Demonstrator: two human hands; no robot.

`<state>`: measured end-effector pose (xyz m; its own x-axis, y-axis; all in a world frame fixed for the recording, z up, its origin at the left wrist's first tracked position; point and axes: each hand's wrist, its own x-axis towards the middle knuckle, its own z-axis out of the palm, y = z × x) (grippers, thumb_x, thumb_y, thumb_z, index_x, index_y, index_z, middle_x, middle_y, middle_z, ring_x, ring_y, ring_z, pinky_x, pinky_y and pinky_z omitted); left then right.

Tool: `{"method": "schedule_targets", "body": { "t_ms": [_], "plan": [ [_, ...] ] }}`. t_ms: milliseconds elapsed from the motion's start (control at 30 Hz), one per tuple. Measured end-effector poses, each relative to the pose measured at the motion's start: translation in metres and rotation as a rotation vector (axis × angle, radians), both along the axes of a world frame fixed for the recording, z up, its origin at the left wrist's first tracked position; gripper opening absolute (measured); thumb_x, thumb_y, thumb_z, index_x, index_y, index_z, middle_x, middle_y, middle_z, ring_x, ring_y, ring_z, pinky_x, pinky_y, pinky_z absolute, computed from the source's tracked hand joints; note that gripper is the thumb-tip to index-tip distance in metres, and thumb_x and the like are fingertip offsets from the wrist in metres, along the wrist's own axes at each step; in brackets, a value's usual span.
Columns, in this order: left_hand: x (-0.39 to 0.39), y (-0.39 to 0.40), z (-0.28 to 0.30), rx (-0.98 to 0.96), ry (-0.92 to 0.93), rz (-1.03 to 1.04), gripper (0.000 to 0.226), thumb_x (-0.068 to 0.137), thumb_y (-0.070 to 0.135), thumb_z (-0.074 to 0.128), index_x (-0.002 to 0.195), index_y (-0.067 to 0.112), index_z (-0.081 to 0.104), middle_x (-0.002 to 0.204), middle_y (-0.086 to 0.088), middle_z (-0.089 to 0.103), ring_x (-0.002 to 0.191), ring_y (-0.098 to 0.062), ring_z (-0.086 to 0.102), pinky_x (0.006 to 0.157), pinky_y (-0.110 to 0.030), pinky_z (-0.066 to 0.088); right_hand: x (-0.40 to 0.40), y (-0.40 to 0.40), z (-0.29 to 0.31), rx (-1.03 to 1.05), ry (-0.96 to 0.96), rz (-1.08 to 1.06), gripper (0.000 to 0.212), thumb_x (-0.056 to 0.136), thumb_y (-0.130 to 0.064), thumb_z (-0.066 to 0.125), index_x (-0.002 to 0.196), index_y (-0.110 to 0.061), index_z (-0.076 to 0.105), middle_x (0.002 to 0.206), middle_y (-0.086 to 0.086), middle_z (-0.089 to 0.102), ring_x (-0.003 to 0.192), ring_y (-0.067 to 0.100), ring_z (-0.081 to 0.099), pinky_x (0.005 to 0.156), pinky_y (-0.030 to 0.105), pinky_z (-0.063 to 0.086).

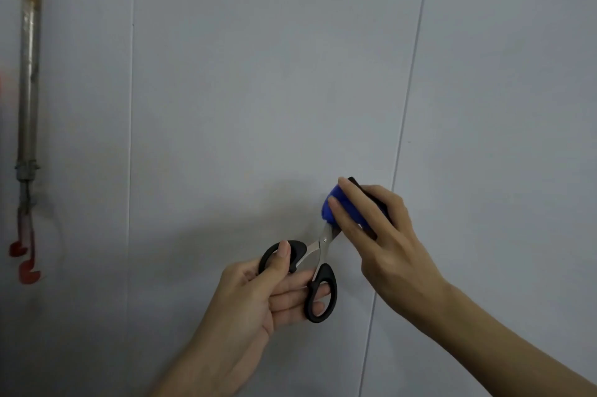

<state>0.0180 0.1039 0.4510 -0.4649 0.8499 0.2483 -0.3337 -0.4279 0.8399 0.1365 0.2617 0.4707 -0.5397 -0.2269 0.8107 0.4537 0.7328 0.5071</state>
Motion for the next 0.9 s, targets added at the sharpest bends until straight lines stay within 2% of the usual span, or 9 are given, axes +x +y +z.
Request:
{"method": "schedule_targets", "body": {
  "t_ms": [100,200,300,367,467,533,633,767,900],
  "plan": [
    [0.002,0.0,-0.001,0.0,0.011,-0.017,0.04,0.076,0.027,0.058,0.098,-0.006,0.063,0.083,-0.033,0.071,0.074,-0.044,0.072,0.058,-0.042,0.061,-0.001,0.006,0.008,-0.006,0.037,-0.055,0.054,0.098,0.006,0.012,0.129,0.008,0.056,0.141,0.025,0.047,0.117,0.042,0.044,0.099,0.047,0.046],
    [0.005,0.0,-0.003,-0.005,0.013,-0.02,0.041,0.076,0.028,0.058,0.1,-0.005,0.062,0.083,-0.032,0.071,0.074,-0.043,0.072,0.057,-0.04,0.061,-0.002,0.016,0.016,-0.082,0.092,-0.128,0.047,0.087,0.015,0.037,0.13,0.008,0.054,0.143,0.025,0.045,0.117,0.042,0.042,0.1,0.048,0.045],
    [0.007,0.003,-0.002,0.01,-0.016,0.023,0.034,0.084,0.025,0.057,0.101,-0.004,0.062,0.084,-0.03,0.072,0.074,-0.041,0.073,0.059,-0.039,0.061,-0.001,0.016,0.019,-0.217,0.219,-0.12,0.058,0.077,0.022,0.054,0.133,0.007,0.051,0.144,0.026,0.042,0.119,0.044,0.041,0.1,0.049,0.045],
    [0.005,0.006,-0.001,0.023,-0.064,0.07,0.029,0.091,0.021,0.054,0.103,-0.004,0.061,0.085,-0.029,0.073,0.076,-0.039,0.073,0.064,-0.04,0.062,0.0,0.002,0.013,-0.204,0.233,-0.071,0.052,0.083,0.019,0.043,0.134,0.006,0.05,0.145,0.025,0.042,0.12,0.043,0.04,0.102,0.045,0.043],
    [0.003,0.01,0.0,0.056,-0.132,0.109,0.025,0.093,0.018,0.052,0.103,-0.002,0.063,0.089,-0.026,0.074,0.082,-0.034,0.074,0.069,-0.039,0.062,0.004,-0.031,-0.008,-0.115,0.102,0.031,0.053,0.096,0.009,0.015,0.13,0.005,0.055,0.143,0.024,0.045,0.121,0.039,0.041,0.106,0.039,0.039],
    [0.003,0.012,0.0,0.081,-0.158,0.106,0.025,0.093,0.018,0.052,0.102,-0.001,0.065,0.09,-0.023,0.075,0.082,-0.03,0.074,0.066,-0.037,0.062,0.005,-0.048,-0.02,-0.068,0.007,0.057,0.05,0.1,0.002,0.016,0.128,0.005,0.057,0.142,0.023,0.047,0.123,0.039,0.044,0.106,0.039,0.041],
    [0.006,0.014,-0.001,0.123,-0.183,0.092,0.026,0.093,0.017,0.053,0.102,-0.002,0.068,0.095,-0.022,0.074,0.082,-0.028,0.074,0.061,-0.031,0.059,-0.001,-0.053,-0.029,-0.051,-0.011,0.062,0.046,0.1,0.001,0.023,0.126,0.003,0.06,0.14,0.022,0.049,0.121,0.04,0.047,0.102,0.04,0.046],
    [0.009,0.015,-0.003,0.166,-0.169,0.067,0.025,0.094,0.015,0.051,0.102,-0.001,0.07,0.1,-0.02,0.074,0.091,-0.028,0.073,0.067,-0.031,0.059,-0.008,-0.048,-0.026,-0.064,0.018,0.062,0.044,0.099,0.002,0.026,0.126,0.004,0.06,0.138,0.022,0.052,0.116,0.04,0.051,0.095,0.042,0.049],
    [0.006,0.013,-0.005,0.191,-0.078,0.032,0.024,0.09,0.011,0.054,0.103,-0.004,0.068,0.103,-0.022,0.073,0.097,-0.034,0.071,0.076,-0.038,0.059,-0.008,-0.046,-0.023,-0.057,0.003,0.05,0.048,0.099,0.001,0.02,0.124,0.005,0.061,0.137,0.023,0.052,0.114,0.041,0.052,0.095,0.042,0.049]
  ]
}}
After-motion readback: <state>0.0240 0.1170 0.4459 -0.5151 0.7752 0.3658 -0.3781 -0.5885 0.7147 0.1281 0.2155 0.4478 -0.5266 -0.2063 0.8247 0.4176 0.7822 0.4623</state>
